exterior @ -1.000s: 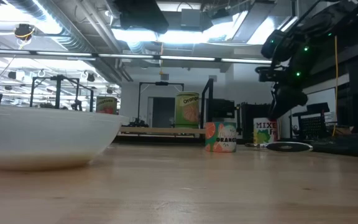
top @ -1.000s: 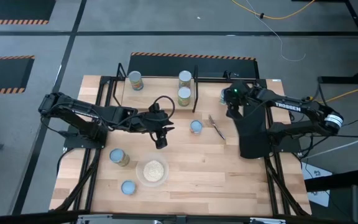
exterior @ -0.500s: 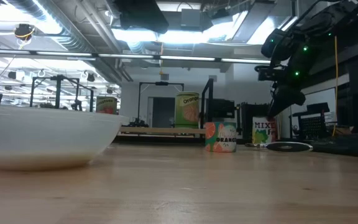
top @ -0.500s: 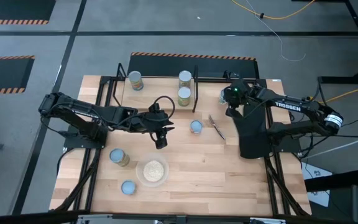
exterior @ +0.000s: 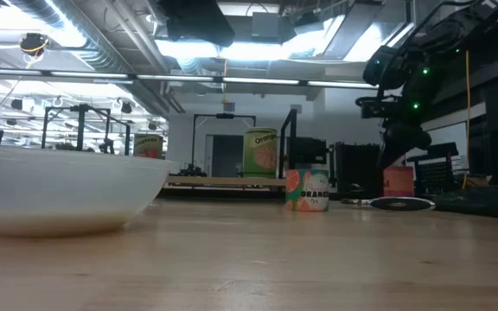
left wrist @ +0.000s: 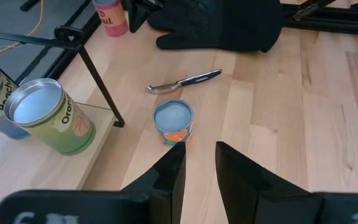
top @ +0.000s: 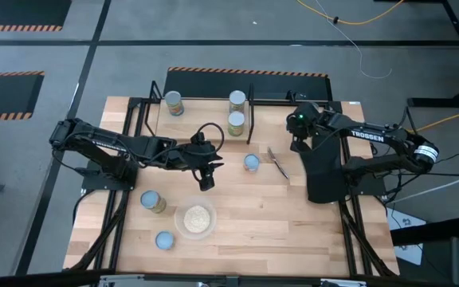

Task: Pick and place cans onto a shelf
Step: Put the canned mixed fruits on the shelf

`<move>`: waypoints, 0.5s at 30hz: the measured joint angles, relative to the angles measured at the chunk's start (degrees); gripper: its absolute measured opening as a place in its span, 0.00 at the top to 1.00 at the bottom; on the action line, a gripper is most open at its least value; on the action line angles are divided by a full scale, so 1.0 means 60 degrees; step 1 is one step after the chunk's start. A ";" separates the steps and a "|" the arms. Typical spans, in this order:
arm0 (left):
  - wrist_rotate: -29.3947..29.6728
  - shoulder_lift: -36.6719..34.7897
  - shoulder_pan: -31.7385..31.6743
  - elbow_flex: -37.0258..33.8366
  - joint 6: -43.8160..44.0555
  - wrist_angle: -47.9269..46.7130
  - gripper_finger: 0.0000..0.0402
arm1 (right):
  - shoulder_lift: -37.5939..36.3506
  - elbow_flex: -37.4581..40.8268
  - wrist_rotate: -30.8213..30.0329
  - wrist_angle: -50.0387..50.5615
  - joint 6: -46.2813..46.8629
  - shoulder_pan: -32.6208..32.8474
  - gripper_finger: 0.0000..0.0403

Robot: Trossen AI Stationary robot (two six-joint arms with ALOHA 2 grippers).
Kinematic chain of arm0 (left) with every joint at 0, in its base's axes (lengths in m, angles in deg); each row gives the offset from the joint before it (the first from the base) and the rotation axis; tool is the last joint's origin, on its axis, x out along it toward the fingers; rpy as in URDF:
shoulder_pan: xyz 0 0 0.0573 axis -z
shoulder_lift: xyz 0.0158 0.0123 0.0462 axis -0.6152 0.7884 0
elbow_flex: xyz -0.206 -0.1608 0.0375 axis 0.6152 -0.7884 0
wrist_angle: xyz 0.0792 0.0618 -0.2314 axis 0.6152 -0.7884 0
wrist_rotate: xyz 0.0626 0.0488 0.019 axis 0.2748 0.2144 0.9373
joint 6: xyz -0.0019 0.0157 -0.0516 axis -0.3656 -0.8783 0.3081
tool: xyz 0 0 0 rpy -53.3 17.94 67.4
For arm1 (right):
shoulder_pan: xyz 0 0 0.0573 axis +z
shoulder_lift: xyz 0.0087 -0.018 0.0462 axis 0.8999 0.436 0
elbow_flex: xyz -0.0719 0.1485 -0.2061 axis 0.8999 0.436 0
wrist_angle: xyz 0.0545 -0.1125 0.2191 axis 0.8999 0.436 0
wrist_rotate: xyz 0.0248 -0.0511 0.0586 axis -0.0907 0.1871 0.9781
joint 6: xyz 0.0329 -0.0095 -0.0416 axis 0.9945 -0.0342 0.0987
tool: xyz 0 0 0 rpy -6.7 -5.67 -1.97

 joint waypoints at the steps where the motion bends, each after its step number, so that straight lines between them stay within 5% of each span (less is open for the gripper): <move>1: 0.0000 0.0000 0.0001 0.0000 0.0000 0.0000 0.80 | -0.0003 0.0000 0.0000 -0.0004 0.0000 0.0000 0.98; 11: -0.0004 0.0000 0.0000 0.0000 0.0000 0.0000 0.80 | -0.0006 -0.0011 -0.0688 -0.0028 0.0348 0.0000 0.96; 15: -0.0004 0.0000 0.0000 0.0000 0.0000 0.0000 0.80 | -0.0006 -0.0323 -0.1380 0.0244 0.1069 -0.0006 0.87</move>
